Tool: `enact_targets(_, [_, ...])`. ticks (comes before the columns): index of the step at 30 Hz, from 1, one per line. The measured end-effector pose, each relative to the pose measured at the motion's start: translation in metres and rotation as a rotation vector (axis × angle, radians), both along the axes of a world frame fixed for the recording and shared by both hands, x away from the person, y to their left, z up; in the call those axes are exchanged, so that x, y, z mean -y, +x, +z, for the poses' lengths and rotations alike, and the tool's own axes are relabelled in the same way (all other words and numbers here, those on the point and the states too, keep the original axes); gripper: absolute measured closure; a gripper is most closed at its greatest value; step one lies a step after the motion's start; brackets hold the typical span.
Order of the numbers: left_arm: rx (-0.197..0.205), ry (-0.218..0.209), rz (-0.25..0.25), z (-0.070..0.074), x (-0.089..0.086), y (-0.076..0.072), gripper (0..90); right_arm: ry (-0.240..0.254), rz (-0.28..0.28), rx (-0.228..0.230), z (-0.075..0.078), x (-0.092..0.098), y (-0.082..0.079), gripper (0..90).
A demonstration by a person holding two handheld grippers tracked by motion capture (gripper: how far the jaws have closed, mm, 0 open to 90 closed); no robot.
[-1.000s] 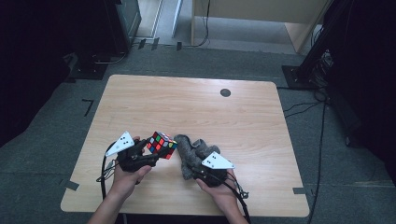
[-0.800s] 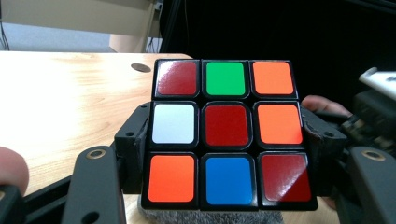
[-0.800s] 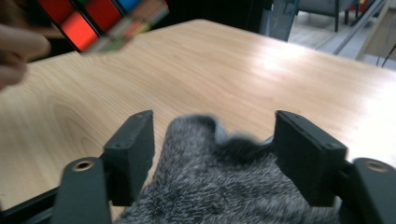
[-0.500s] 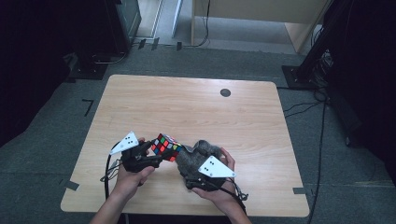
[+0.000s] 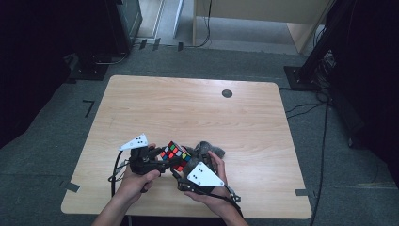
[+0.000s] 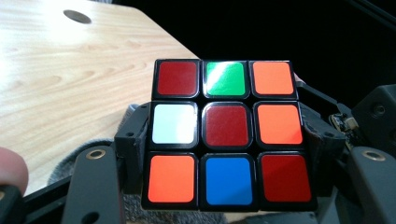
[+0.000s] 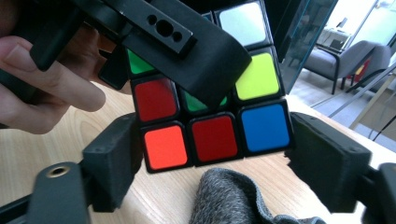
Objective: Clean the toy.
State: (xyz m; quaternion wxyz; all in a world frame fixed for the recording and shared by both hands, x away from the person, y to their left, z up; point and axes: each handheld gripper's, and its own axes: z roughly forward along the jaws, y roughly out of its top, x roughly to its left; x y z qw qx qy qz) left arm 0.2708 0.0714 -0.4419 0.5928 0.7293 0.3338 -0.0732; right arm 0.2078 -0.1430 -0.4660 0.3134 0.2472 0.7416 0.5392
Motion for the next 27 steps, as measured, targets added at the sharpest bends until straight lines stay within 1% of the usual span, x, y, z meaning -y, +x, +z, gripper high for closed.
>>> enact_targets(3, [-0.018, 0.002, -0.007, -0.001, 0.001, 0.001, 34.2, -0.009, -0.003, 0.010, -0.001, -0.001, -0.001, 27.8])
enact_targets(4, [-0.022, 0.009, -0.009, -0.002, 0.001, 0.001, 34.2, -0.013, 0.000, 0.014, -0.001, -0.001, -0.001, 29.2])
enact_targets(5, [-0.025, 0.017, -0.006, -0.002, 0.001, 0.002, 34.2, -0.026, -0.004, 0.016, -0.001, -0.002, -0.002, 30.0])
enact_targets(6, [-0.021, 0.023, -0.002, -0.003, 0.002, 0.002, 34.2, -0.042, -0.010, 0.015, -0.002, -0.002, -0.002, 31.6])
enact_targets(8, [0.006, 0.034, -0.008, -0.004, 0.002, 0.002, 33.9, -0.061, -0.019, 0.015, -0.002, -0.004, -0.003, 33.0])
enact_targets(10, [0.025, 0.035, -0.008, -0.005, 0.002, 0.002, 33.4, -0.068, -0.031, 0.008, -0.003, -0.005, -0.004, 33.3])
enact_targets(12, [0.046, 0.027, 0.006, -0.003, 0.000, 0.001, 29.2, -0.070, -0.033, -0.005, -0.003, -0.003, -0.004, 34.0])
enact_targets(13, [0.057, 0.012, 0.018, -0.002, -0.003, 0.002, 27.9, -0.072, -0.038, -0.006, -0.003, -0.001, -0.003, 34.2])
enact_targets(14, [0.064, -0.011, 0.025, -0.001, -0.008, 0.003, 26.8, -0.073, -0.054, -0.016, -0.003, 0.002, -0.002, 34.3])
enact_targets(15, [0.067, -0.034, 0.031, 0.000, -0.013, 0.004, 25.9, -0.066, -0.072, -0.033, -0.004, 0.006, -0.001, 34.3])
enact_targets(16, [0.073, -0.054, 0.046, 0.001, -0.019, 0.006, 24.9, -0.045, -0.080, -0.056, -0.004, 0.011, 0.003, 34.3])
enact_targets(17, [0.085, -0.064, 0.062, 0.002, -0.024, 0.007, 24.3, -0.012, -0.095, -0.088, -0.004, 0.017, 0.006, 34.3])
enact_targets(19, [0.114, -0.060, 0.086, 0.002, -0.032, 0.008, 24.2, 0.039, -0.147, -0.143, -0.003, 0.028, 0.011, 34.3])
enact_targets(21, [0.184, -0.015, 0.112, 0.001, -0.035, 0.005, 25.6, 0.082, -0.180, -0.174, 0.000, 0.038, 0.015, 34.3])
enact_targets(22, [0.206, 0.008, 0.104, 0.001, -0.034, 0.004, 28.1, 0.101, -0.195, -0.184, 0.003, 0.041, 0.016, 34.3])
enact_targets(23, [0.225, 0.030, 0.094, 0.000, -0.032, 0.003, 28.6, 0.115, -0.202, -0.193, 0.006, 0.044, 0.016, 34.3])
enact_targets(25, [0.268, 0.104, 0.076, -0.003, -0.027, 0.000, 28.5, 0.143, -0.209, -0.213, 0.011, 0.047, 0.016, 34.3])
enact_targets(26, [0.284, 0.141, 0.065, -0.005, -0.023, -0.001, 28.5, 0.159, -0.206, -0.225, 0.014, 0.048, 0.015, 34.3])
enact_targets(27, [0.308, 0.188, 0.057, -0.007, -0.019, -0.004, 28.5, 0.174, -0.198, -0.234, 0.016, 0.048, 0.015, 34.3])
